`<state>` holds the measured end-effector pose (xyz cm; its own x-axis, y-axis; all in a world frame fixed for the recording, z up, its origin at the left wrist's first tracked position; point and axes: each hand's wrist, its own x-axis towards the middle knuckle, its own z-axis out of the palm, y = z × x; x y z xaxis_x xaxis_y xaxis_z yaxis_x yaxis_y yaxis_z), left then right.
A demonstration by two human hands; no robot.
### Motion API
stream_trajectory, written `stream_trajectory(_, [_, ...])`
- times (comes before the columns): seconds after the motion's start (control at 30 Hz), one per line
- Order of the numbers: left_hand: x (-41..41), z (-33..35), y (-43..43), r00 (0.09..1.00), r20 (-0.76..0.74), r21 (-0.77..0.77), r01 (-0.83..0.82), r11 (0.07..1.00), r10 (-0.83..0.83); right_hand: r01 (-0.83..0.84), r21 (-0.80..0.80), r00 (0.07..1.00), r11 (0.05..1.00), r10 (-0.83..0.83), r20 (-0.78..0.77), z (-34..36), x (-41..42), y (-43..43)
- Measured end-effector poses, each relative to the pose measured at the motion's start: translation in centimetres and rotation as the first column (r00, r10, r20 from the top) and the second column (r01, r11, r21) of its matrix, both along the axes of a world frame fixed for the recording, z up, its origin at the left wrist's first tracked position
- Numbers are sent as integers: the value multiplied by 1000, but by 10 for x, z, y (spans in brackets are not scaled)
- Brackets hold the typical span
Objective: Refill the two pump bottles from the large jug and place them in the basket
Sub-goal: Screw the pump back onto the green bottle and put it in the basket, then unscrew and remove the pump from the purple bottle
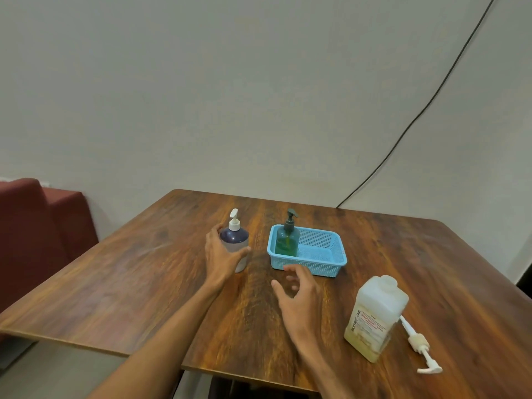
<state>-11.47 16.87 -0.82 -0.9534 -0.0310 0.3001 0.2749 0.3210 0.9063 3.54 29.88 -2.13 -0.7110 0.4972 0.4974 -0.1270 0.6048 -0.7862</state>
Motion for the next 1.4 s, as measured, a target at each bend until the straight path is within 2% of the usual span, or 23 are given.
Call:
stream_trajectory(0.1, [-12,-2,7,995,58,-15,78,997,-77,-13,-21,1000,1000,14,9,-4,3,3])
stream_trajectory(0.3, [-6,6,4,997,-62,-21,48,999,-49,-26,-82,999,996,28,18,3,6,6])
stream_trajectory(0.47, [33,18,1,988,-115,22,105,994,-102,-34,-119,999,992,36,14,11,17,4])
stream_trajectory(0.63, [83,28,4,980,-96,86,181,980,-172,-31,-107,999,994,35,41,17,41,6])
stream_trajectory(0.8, [127,31,9,962,-107,73,258,963,-250,-49,-126,998,991,54,35,14,68,10])
stream_trajectory(1.0, [164,12,21,948,-77,12,312,950,-310,-81,-133,985,988,101,143,-1,96,20])
stream_trajectory(1.1, [177,10,32,927,-51,58,373,926,-371,-95,-152,978,984,121,171,-10,100,22])
stream_trajectory(1.4, [180,-6,46,943,-28,-23,330,944,-331,-73,-196,980,978,107,168,-31,90,21])
